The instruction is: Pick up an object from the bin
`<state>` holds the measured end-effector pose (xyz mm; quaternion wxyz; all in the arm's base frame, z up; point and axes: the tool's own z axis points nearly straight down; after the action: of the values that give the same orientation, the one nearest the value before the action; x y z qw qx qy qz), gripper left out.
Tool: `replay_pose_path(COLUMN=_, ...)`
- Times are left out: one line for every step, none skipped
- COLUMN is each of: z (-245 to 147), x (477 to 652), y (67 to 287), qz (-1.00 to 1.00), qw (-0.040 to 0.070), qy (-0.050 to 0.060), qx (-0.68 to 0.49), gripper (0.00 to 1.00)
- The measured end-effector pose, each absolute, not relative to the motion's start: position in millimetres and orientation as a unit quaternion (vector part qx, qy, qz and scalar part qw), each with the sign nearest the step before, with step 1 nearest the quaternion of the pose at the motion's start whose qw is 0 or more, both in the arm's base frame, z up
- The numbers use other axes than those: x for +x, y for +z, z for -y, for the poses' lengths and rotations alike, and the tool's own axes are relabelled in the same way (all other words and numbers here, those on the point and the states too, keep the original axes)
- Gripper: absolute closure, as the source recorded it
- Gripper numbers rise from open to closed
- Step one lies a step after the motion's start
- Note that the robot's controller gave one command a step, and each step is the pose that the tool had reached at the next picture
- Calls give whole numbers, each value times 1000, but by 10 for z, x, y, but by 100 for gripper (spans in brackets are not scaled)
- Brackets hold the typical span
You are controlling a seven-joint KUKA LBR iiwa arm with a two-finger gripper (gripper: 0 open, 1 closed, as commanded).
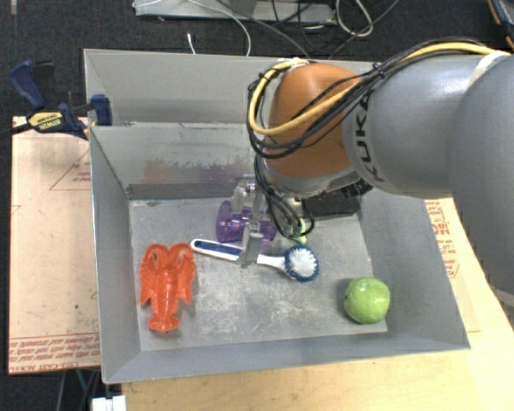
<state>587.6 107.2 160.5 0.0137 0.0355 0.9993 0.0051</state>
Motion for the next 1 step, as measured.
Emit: replay_pose_path(z=-538, x=6453, y=951, qz=-998, qw=-5, qy=-1, qx=61, gripper=0)
